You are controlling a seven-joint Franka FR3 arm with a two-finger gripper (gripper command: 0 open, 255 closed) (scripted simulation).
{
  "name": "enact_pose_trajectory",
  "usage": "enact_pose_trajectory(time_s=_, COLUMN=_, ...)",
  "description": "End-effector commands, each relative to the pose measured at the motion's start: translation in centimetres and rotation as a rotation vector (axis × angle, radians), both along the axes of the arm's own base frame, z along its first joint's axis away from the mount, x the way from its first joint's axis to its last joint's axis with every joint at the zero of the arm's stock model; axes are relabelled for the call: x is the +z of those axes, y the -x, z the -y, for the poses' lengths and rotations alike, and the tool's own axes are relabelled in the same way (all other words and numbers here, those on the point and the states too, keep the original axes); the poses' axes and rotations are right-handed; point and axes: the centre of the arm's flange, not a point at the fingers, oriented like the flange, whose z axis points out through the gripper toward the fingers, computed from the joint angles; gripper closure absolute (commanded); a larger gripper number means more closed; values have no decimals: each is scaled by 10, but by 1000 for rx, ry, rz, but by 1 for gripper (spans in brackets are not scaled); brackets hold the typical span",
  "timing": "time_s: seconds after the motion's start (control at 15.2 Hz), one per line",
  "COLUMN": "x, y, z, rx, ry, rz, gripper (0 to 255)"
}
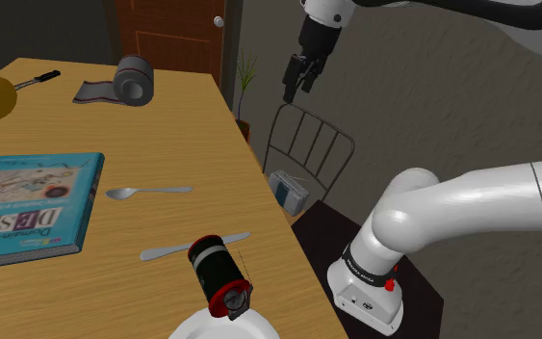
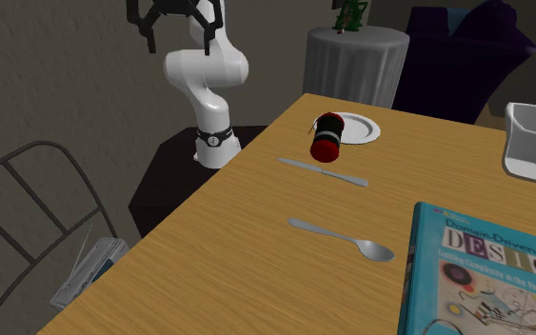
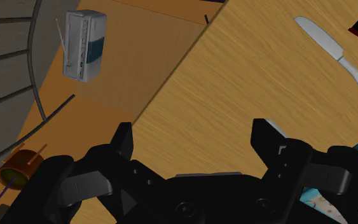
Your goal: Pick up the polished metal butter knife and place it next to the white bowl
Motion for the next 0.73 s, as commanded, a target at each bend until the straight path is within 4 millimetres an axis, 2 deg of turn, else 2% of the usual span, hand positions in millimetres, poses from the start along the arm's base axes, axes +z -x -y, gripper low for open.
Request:
enact_pose_trajectory(time_s=0.0, x=0, y=0, z=0, rx=0, ry=0, rz=0, gripper=0)
enact_pose_trajectory(time_s=0.33, x=-44, y=-17, z=-43, rx=178, ry=-1, rz=-29, gripper=0)
enact_pose_trajectory(time_s=0.66, x=-88, y=-24, z=-88, rx=355, ry=-3, rz=-58, gripper=0)
